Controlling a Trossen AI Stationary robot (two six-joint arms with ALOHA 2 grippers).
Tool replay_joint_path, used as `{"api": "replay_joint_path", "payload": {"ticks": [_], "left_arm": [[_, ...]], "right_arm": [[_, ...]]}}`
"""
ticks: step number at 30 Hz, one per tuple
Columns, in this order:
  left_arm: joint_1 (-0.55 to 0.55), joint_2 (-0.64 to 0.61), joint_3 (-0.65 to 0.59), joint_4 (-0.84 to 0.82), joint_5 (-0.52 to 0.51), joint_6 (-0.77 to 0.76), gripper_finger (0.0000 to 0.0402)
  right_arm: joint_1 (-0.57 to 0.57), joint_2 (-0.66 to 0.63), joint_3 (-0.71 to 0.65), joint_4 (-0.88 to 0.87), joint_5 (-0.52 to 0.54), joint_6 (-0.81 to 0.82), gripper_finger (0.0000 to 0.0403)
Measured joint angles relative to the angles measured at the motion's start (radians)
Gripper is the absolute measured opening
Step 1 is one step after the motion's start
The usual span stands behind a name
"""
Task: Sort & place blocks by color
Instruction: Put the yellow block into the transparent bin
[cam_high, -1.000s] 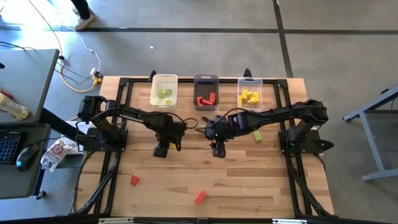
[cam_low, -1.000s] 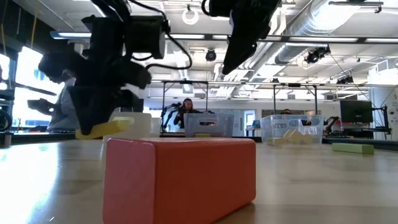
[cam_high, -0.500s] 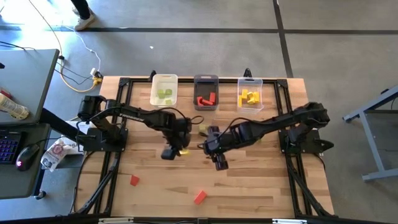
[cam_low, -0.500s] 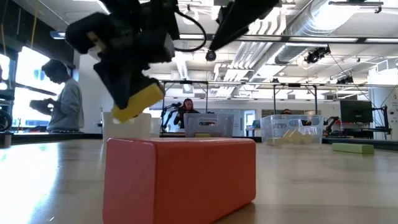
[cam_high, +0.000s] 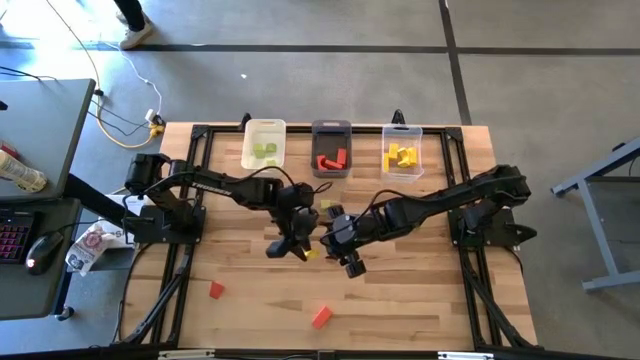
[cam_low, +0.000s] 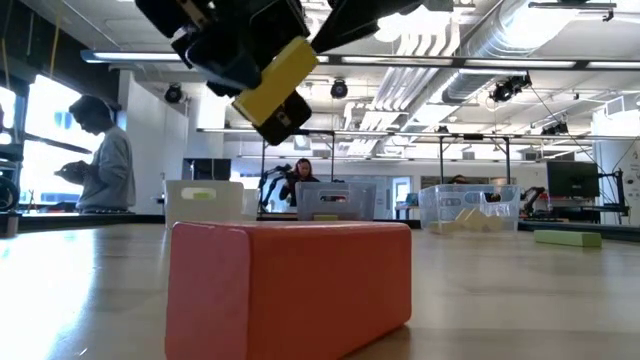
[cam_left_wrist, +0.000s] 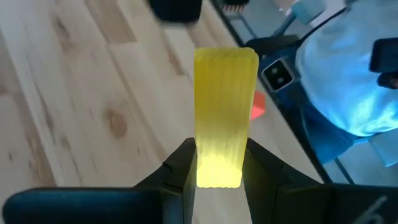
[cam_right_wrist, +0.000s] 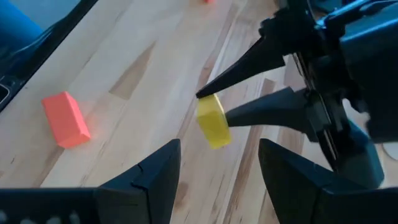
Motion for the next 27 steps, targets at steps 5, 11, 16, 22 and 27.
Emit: {"api": "replay_joint_path", "payload": {"ticks": [5, 11, 16, 22, 27], "left_arm": [[0.000, 0.000, 0.000, 0.047, 0.032, -0.016, 0.0078], [-0.002, 0.000, 0.000, 0.122, 0.090, -0.026, 0.0078], [-0.002, 0.000, 0.000, 0.196, 0.106, -0.042, 0.0078], [-0.002, 0.000, 0.000, 0.256, 0.146, -0.052, 0.0078], [0.000, 0.000, 0.000, 0.270, 0.146, -0.068, 0.0078]], "right_arm": [[0.000, 0.000, 0.000, 0.029, -0.045, -0.040, 0.0204], [0.000, 0.000, 0.000, 0.077, -0.058, -0.083, 0.0204], [-0.001, 0.000, 0.000, 0.084, -0.084, -0.102, 0.0204], [-0.001, 0.000, 0.000, 0.088, -0.096, -0.102, 0.0192], [-0.001, 0.000, 0.000, 0.097, -0.126, -0.102, 0.0136]]}}
